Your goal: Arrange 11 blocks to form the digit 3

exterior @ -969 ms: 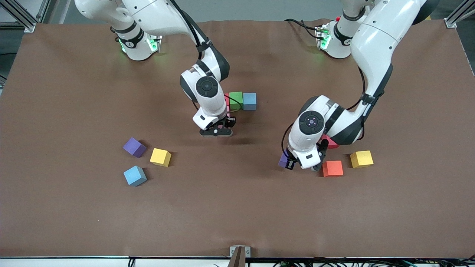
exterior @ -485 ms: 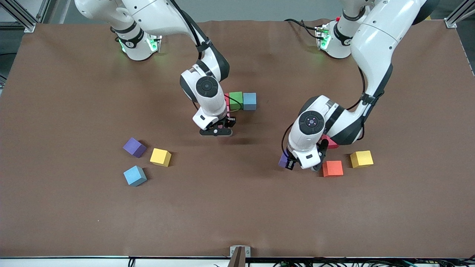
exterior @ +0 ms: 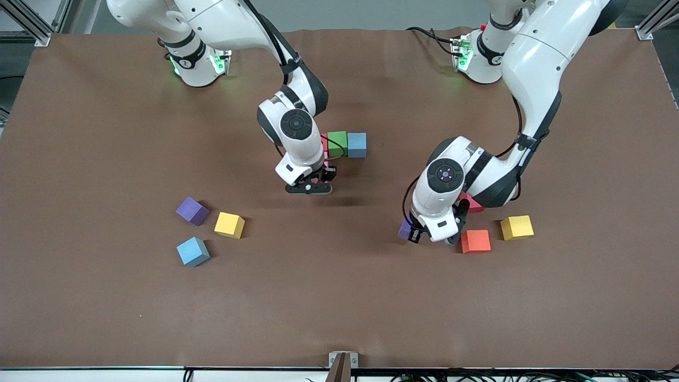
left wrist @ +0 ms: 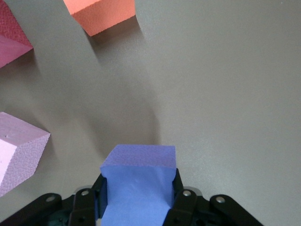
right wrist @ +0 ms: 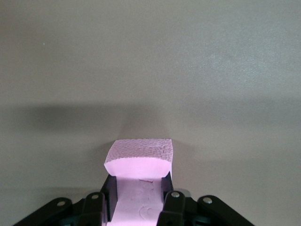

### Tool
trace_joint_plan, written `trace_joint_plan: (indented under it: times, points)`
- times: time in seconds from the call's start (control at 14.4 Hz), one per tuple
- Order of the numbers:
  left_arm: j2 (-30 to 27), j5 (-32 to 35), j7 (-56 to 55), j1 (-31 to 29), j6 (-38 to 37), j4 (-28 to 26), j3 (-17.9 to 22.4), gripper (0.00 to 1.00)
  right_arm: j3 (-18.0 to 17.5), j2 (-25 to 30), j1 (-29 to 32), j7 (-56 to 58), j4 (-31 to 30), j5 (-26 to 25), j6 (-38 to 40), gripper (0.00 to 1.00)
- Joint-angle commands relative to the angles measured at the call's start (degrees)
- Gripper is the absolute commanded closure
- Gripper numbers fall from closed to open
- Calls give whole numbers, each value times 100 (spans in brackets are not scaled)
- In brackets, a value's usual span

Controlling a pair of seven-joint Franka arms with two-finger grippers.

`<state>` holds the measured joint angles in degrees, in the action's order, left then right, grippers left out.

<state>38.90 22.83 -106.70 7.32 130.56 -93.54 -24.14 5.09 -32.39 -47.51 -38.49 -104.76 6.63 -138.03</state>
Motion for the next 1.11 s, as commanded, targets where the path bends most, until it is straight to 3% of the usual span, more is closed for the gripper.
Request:
trace_joint_plan:
  times: [0.0,1.04]
  points:
    - [-5,20,62,-28,-4,28,-12,69,27,172,-75,-9,-281,13,14,98]
    - [4,20,62,-28,5,20,-12,68,36,145,-119,-185,-255,22,-110,98]
